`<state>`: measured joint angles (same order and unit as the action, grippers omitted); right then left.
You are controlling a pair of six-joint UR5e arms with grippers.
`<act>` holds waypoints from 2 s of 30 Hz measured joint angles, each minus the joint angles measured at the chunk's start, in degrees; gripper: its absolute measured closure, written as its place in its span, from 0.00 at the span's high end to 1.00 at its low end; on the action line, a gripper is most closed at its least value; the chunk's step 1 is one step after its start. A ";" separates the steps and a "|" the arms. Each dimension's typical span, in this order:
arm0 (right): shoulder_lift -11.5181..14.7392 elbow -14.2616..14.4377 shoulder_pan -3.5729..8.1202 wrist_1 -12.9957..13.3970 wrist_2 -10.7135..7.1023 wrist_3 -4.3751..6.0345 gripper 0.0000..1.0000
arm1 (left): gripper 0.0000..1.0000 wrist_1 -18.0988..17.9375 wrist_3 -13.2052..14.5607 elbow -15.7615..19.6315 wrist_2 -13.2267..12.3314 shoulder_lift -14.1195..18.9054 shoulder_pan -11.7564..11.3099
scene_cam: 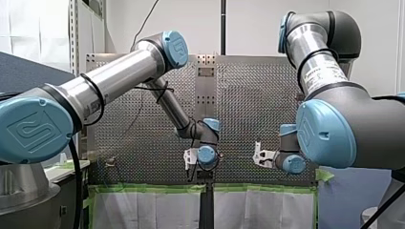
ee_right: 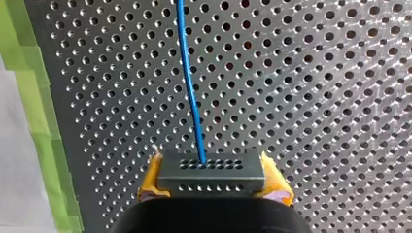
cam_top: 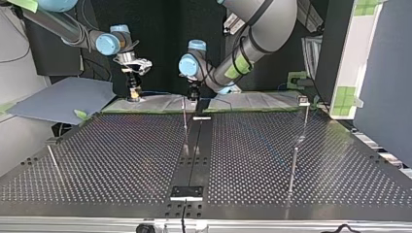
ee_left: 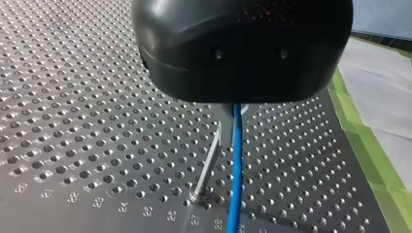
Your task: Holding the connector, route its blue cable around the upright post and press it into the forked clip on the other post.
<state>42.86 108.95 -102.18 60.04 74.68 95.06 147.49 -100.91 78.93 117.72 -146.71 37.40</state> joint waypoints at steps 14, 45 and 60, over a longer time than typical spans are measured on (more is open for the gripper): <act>-0.60 -0.61 0.32 -0.34 0.22 0.00 0.00 | 0.00 0.80 0.10 -0.39 -1.51 0.00 -1.29; -1.29 -5.28 2.42 -2.28 2.00 0.49 0.00 | 0.00 2.19 0.04 -2.17 -4.27 -0.02 -4.36; -4.40 -8.26 3.14 -3.19 2.55 0.15 0.00 | 0.00 3.80 0.19 -2.65 -4.48 -0.01 -4.92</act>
<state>38.46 100.69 -99.03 56.85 77.23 95.22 151.29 -100.72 76.28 113.24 -146.72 32.48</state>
